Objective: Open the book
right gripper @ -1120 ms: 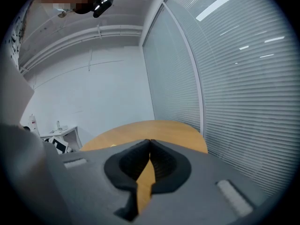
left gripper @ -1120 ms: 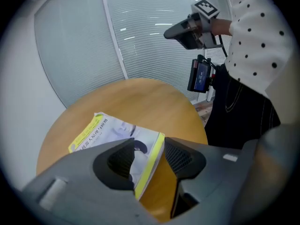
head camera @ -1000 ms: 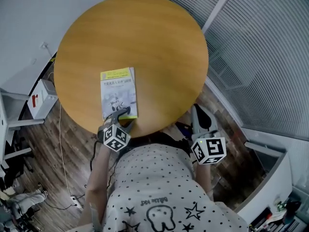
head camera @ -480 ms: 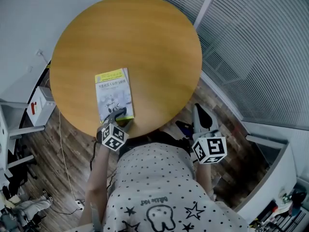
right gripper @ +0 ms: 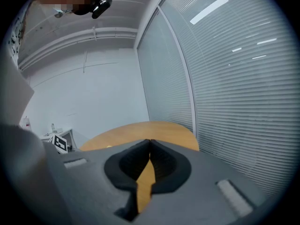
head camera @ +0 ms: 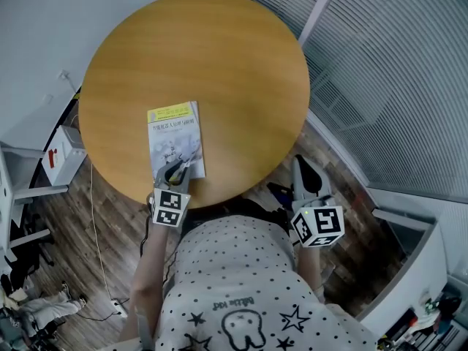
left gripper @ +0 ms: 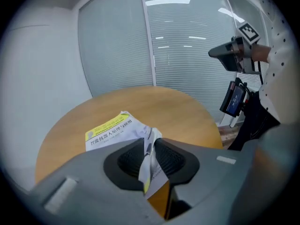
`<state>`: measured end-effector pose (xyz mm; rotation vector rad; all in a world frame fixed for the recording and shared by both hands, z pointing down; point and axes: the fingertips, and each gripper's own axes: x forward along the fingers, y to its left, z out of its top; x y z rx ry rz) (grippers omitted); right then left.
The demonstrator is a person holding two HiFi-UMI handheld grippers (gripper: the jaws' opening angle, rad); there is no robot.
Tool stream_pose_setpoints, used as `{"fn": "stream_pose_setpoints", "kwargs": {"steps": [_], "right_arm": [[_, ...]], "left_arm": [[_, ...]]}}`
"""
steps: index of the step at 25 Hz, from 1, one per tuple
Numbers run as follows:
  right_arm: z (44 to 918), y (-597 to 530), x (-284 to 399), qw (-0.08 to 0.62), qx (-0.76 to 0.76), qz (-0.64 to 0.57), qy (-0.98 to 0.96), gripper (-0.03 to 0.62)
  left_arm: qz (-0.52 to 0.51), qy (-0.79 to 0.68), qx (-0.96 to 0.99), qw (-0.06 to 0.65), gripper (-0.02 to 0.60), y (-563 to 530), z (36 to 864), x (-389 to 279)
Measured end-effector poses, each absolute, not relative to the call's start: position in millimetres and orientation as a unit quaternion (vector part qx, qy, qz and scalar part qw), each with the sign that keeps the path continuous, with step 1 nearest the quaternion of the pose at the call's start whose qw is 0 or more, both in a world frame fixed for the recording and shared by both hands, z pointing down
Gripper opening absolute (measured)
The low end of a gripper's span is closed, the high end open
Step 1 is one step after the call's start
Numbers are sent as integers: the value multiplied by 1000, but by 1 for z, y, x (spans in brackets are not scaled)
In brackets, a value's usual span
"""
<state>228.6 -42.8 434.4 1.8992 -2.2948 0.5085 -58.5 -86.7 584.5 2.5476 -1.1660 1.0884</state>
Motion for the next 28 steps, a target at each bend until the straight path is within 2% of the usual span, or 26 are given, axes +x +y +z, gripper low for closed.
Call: {"fn": "stream_pose_setpoints", "kwargs": {"steps": [10, 15, 23, 28], "right_arm": [[436, -39, 237, 60, 634, 167, -752, 5], [437, -39, 240, 60, 635, 169, -752, 3], [438, -41, 239, 62, 628, 169, -757, 4], [439, -47, 236, 64, 620, 170, -763, 4]], "left_arm": [[438, -326, 837, 41, 102, -69, 614, -41], [421, -363, 830, 40, 26, -77, 602, -46], [368, -435, 817, 91, 20, -85, 586, -60], [343, -465, 811, 93, 20, -93, 572, -66]]}}
